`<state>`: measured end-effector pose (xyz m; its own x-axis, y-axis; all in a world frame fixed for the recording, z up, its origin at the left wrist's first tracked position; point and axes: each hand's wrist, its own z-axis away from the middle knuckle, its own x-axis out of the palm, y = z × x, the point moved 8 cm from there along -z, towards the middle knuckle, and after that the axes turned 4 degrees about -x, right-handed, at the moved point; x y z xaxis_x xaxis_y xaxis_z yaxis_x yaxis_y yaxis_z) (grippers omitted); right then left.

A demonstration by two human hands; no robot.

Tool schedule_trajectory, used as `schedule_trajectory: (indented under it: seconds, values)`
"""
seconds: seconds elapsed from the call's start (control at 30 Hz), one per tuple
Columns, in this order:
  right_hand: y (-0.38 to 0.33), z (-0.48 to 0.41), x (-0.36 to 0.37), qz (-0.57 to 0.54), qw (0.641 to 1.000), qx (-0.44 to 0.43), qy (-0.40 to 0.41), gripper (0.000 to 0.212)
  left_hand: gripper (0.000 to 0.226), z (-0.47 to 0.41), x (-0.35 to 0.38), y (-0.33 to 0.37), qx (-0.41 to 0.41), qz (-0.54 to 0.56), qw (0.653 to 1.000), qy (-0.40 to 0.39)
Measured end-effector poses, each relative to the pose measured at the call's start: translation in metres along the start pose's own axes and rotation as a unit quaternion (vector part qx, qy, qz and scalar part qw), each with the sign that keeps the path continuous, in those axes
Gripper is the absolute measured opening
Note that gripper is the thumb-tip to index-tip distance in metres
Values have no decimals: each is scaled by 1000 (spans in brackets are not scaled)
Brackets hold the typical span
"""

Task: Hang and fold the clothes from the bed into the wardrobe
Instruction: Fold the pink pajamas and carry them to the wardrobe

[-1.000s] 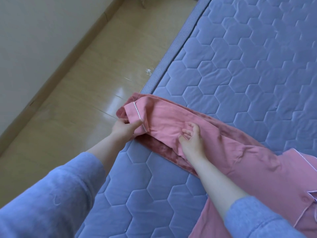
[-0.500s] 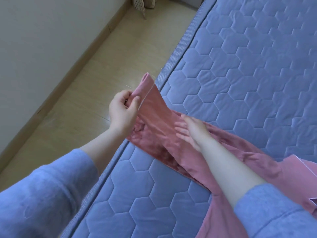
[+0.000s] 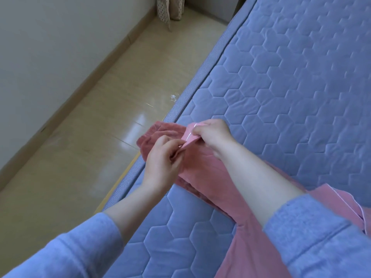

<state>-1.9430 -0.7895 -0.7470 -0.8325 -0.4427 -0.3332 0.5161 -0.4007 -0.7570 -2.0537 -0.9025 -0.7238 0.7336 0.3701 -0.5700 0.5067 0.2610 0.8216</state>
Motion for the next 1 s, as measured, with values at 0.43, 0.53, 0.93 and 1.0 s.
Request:
schedule_trajectory:
  seconds: [0.43,0.53,0.93,1.0]
  values:
    - [45,63,-142,24,989,-80,120,10,10,72,70,86,19,91,993,-73]
    - [69,85,-187,-18,986,-79,149,10,6,92,101,116,31,109,989,-99]
    - [184,174,-334,-106,970,-51,214,12,6,192,224,213,82,121,969,-197]
    - [204,187,-355,-97,968,-54,227,12,8,210,242,226,91,120,966,-211]
